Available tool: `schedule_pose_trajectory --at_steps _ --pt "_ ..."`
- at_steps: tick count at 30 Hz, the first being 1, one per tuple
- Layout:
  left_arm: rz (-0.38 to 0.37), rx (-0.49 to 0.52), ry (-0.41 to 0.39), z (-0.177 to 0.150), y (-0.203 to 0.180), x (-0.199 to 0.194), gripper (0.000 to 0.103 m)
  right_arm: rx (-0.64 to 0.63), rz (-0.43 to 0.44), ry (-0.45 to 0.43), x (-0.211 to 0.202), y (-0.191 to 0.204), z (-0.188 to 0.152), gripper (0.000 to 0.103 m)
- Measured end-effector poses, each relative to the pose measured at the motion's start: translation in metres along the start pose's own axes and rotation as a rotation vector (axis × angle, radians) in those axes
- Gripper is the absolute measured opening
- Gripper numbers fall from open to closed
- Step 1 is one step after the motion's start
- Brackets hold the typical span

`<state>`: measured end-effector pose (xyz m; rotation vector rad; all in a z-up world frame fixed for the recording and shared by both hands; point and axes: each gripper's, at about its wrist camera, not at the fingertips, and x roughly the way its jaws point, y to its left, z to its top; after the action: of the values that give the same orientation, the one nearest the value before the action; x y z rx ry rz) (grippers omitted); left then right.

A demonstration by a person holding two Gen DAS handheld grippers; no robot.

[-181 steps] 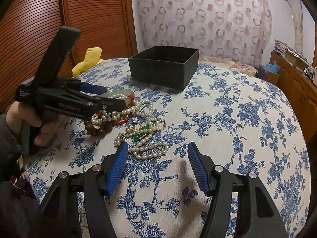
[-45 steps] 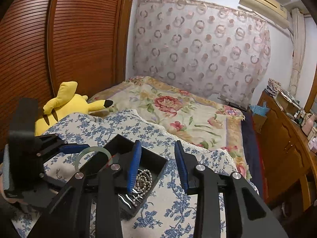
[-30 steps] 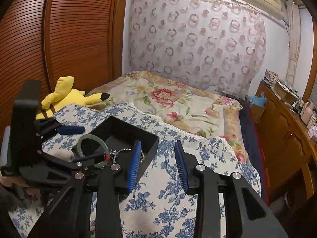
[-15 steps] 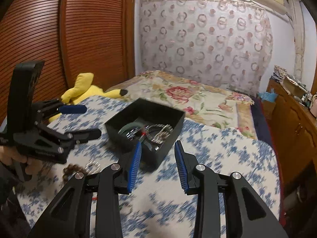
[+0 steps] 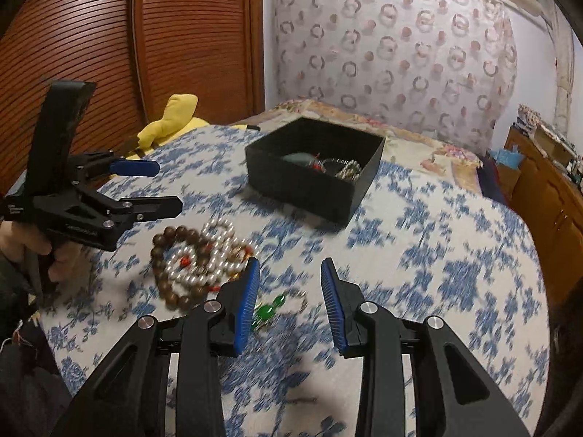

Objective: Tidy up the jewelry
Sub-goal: 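Move both open tools back to the remaining jewelry pile, then grasp the brown wooden bead bracelet with the left tool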

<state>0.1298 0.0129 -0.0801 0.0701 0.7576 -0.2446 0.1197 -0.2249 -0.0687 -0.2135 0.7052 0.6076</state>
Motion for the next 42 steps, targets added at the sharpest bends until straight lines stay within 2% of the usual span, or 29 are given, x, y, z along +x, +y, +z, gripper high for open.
schedule_pose_trajectory --at_steps 7,11,12,17,31,32,34,36,39,41,42 --pt "0.031 0.016 0.096 -0.019 0.011 0.014 0.091 0.006 0.019 0.045 0.003 0.010 -0.018 0.037" --pt "0.007 0.009 0.119 -0.022 0.015 0.017 0.092 0.003 0.023 0.060 0.006 0.016 -0.026 0.037" --pt "0.015 0.019 0.121 -0.021 0.014 0.017 0.095 0.005 0.025 0.061 0.005 0.016 -0.027 0.037" --pt "0.004 0.059 0.158 -0.021 0.008 0.025 0.095 0.015 0.032 0.059 0.001 0.019 -0.032 0.037" --pt "-0.024 0.113 0.163 -0.027 0.002 0.019 0.095 0.020 0.016 0.065 0.002 0.020 -0.043 0.037" --pt "-0.029 0.113 0.160 -0.028 0.001 0.017 0.092 0.023 0.017 0.065 0.002 0.019 -0.043 0.037" --pt "-0.043 0.111 0.149 -0.028 -0.001 0.015 0.079 0.023 0.017 0.071 0.002 0.020 -0.043 0.037" --pt "-0.058 0.112 0.136 -0.027 -0.004 0.011 0.055 0.024 0.019 0.070 0.002 0.020 -0.043 0.037" --pt "-0.086 0.119 0.134 -0.025 -0.011 0.010 0.036 0.030 0.026 0.076 0.004 0.019 -0.043 0.037" --pt "-0.078 0.147 0.130 -0.026 -0.018 0.010 0.030 0.030 0.028 0.079 0.004 0.018 -0.043 0.037" --pt "-0.088 0.154 0.128 -0.026 -0.020 0.010 0.019 0.029 0.029 0.080 0.005 0.019 -0.043 0.037"
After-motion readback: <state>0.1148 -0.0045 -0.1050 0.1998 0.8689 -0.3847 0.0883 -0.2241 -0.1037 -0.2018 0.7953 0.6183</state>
